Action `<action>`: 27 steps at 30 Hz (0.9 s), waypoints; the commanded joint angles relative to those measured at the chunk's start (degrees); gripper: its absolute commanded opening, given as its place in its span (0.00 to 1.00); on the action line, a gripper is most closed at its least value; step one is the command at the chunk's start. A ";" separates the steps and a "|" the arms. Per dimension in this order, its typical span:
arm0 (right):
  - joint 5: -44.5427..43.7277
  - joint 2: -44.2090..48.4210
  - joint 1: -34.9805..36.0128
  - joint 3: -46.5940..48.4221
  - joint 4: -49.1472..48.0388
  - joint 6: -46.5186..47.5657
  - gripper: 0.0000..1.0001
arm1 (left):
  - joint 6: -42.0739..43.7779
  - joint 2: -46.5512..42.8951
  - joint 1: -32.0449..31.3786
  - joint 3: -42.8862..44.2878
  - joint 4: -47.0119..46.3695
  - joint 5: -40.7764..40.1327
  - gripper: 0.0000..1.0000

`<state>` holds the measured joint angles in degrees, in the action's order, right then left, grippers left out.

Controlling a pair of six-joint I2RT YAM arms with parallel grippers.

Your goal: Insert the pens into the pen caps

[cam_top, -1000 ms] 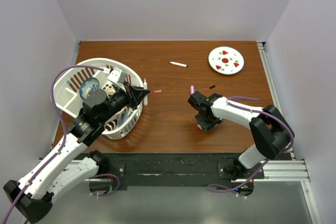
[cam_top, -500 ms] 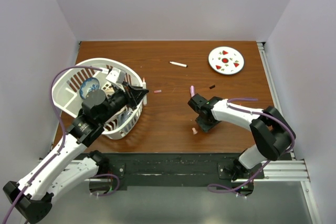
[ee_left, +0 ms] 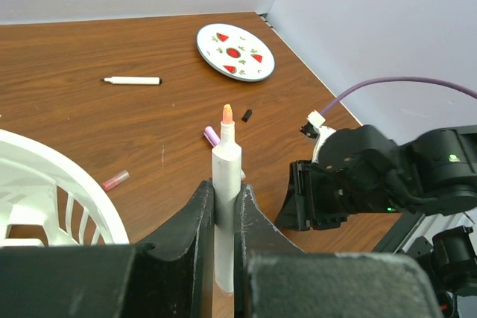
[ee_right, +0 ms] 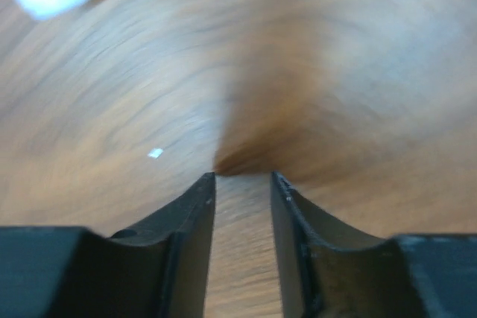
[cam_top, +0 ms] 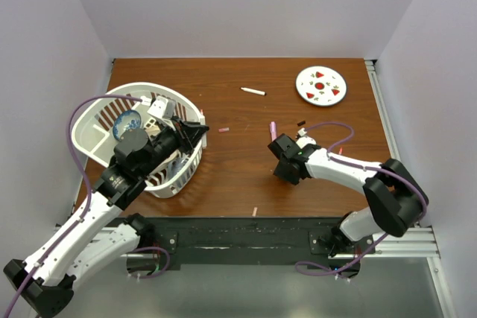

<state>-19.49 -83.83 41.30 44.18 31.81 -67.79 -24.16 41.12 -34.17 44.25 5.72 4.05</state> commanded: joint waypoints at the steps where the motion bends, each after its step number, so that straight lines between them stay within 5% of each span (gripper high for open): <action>1: 7.96 7.18 1.32 -2.34 -14.49 25.94 0.42 | 2.36 -1.40 0.16 0.66 0.26 -2.47 0.00; 8: 6.66 12.47 9.22 -2.35 -6.51 17.46 0.54 | 3.95 -4.03 0.16 0.75 2.02 -6.95 0.00; 17: 2.88 6.85 21.89 -2.88 -2.82 1.01 0.48 | 4.39 -5.53 0.16 0.31 2.81 -7.83 0.00; 27: 0.33 -0.36 27.34 1.86 -0.35 -2.96 0.47 | 4.56 -6.41 0.16 0.14 2.81 -7.92 0.00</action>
<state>-15.68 -82.35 67.18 42.37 29.32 -67.11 -21.34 35.33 -34.17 44.25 9.15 -3.14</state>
